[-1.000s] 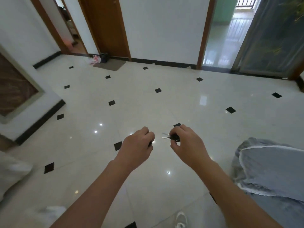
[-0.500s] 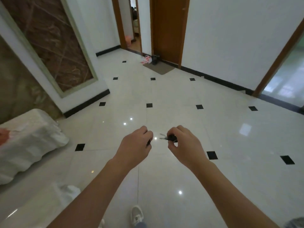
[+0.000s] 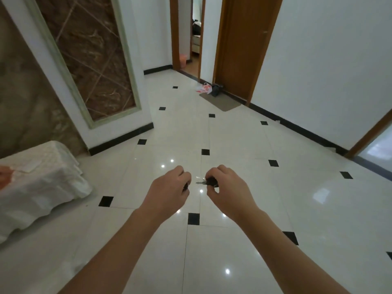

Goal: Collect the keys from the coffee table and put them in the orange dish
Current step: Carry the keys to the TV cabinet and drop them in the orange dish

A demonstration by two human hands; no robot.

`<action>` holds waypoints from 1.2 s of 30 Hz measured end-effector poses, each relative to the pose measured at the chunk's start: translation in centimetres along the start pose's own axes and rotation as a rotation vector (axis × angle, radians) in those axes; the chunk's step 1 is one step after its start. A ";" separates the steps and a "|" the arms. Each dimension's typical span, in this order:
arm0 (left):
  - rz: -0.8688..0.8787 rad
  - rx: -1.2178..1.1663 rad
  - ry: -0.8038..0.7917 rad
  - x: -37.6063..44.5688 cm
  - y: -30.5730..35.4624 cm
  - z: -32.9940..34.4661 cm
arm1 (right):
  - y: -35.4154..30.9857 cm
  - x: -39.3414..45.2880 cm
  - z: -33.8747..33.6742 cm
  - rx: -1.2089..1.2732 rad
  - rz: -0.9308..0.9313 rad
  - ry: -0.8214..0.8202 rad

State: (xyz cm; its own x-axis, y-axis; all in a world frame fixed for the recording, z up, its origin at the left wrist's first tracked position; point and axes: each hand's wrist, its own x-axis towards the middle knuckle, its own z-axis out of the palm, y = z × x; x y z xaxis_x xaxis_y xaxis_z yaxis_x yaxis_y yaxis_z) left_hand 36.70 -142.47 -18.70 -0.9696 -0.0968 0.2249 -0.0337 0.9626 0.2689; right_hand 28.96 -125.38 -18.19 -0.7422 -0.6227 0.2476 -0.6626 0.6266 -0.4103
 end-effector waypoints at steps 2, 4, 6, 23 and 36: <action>-0.058 0.006 0.003 0.4 -2.6 -0.7 | -1.1 2.6 1.3 0.009 -0.052 -0.029; -0.122 0.015 0.013 0.7 -5.3 -1.1 | -2.2 5.2 2.6 0.023 -0.105 -0.058; -0.193 0.022 0.021 0.8 -8.0 -1.4 | -3.2 7.9 4.2 0.046 -0.159 -0.084; -0.637 0.207 0.117 7.2 -21.7 -3.5 | -8.0 30.8 14.7 0.309 -0.558 -0.348; -0.924 0.275 0.232 1.8 -28.5 -5.9 | -18.4 35.1 21.4 0.361 -0.818 -0.492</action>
State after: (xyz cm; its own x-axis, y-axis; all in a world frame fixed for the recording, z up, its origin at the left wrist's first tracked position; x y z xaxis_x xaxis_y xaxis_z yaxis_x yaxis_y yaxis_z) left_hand 37.39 -171.58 -20.45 -0.4634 -0.8578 0.2223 -0.8362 0.5063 0.2108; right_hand 17.28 -168.78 -20.69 0.1015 -0.9712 0.2158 -0.8182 -0.2049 -0.5372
